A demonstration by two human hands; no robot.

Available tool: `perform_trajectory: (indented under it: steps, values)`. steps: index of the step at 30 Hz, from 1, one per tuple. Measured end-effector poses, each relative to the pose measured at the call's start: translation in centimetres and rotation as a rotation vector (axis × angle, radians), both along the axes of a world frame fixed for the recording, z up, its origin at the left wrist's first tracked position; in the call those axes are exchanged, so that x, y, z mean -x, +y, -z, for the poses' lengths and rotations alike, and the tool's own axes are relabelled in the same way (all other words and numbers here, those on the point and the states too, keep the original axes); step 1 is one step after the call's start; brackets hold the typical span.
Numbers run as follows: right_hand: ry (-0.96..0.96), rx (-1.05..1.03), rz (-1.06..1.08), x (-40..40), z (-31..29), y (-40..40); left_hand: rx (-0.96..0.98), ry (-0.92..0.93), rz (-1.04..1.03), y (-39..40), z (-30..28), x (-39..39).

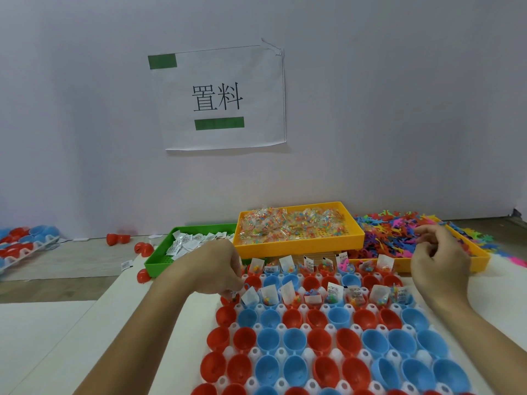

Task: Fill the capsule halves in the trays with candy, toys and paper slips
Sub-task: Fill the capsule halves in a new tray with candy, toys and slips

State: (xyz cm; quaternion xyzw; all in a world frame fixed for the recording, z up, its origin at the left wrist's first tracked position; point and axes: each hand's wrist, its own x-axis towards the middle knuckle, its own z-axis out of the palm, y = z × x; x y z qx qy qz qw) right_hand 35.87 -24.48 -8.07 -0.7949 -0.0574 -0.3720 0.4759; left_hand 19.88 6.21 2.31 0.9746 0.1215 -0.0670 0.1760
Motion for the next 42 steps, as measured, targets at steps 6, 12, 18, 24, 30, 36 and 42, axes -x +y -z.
perform_trajectory:
  steps: [6,12,18,24,30,36,42]
  values:
    - [0.002,-0.001,-0.001,0.0,0.1,0.0,-0.059,0.078,0.014,-0.1,-0.4,0.3]
    - [-0.005,0.004,0.001,-0.1,0.1,-0.1,-0.135,0.109,0.028,0.2,-0.3,0.2]
    - [-0.003,0.003,0.004,-0.1,0.2,-0.1,-0.122,0.128,0.042,0.3,-0.1,0.2]
    - [0.003,-0.004,0.009,-0.1,0.1,0.0,-0.188,0.216,0.053,0.4,0.0,0.4]
    - [0.013,-0.006,0.008,0.0,0.1,0.0,-0.124,0.233,0.034,1.0,0.2,0.3]
    - [0.024,-0.004,0.011,0.0,0.1,0.0,-0.152,0.252,0.012,1.1,0.6,0.2]
    - [0.049,0.106,0.023,0.1,0.2,0.1,-0.132,0.217,0.007,1.4,0.9,0.1]
